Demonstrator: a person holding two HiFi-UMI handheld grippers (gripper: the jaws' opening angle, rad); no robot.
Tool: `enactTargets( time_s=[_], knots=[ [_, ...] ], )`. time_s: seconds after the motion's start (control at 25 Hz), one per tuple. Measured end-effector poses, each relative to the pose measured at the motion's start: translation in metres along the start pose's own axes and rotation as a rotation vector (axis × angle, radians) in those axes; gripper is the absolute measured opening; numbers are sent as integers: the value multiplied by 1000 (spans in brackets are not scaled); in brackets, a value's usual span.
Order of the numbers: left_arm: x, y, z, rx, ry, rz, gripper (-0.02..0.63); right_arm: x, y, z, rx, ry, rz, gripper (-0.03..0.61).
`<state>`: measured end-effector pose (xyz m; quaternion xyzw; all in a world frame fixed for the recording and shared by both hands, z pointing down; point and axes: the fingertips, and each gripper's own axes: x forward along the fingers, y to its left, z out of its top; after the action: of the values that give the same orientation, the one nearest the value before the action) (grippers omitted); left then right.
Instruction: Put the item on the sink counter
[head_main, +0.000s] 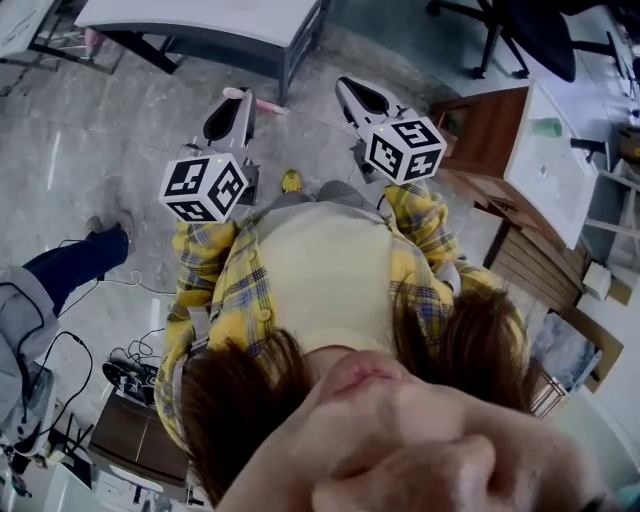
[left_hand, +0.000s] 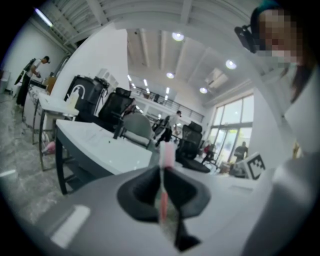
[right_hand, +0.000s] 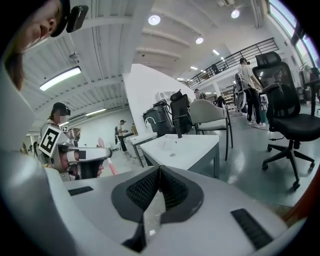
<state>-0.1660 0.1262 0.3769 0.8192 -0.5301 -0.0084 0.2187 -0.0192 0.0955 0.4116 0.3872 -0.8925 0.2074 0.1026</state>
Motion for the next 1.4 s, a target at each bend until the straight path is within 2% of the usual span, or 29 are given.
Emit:
enactTargets(
  time_s=[0.4, 0.92, 1.2, 1.4],
  knots=[
    [28, 19, 24, 5, -12, -13, 23, 26, -21, 28, -22, -24, -22, 14],
    [121, 36, 57, 23, -18, 71, 23, 87, -88, 69, -41, -13, 90, 14],
    [189, 34, 70, 15, -3, 106, 23, 111, -146, 94, -30, -4, 136, 15],
    [199, 37, 90, 29, -23, 133, 23, 119, -152, 112, -43, -12, 163, 15]
  ],
)
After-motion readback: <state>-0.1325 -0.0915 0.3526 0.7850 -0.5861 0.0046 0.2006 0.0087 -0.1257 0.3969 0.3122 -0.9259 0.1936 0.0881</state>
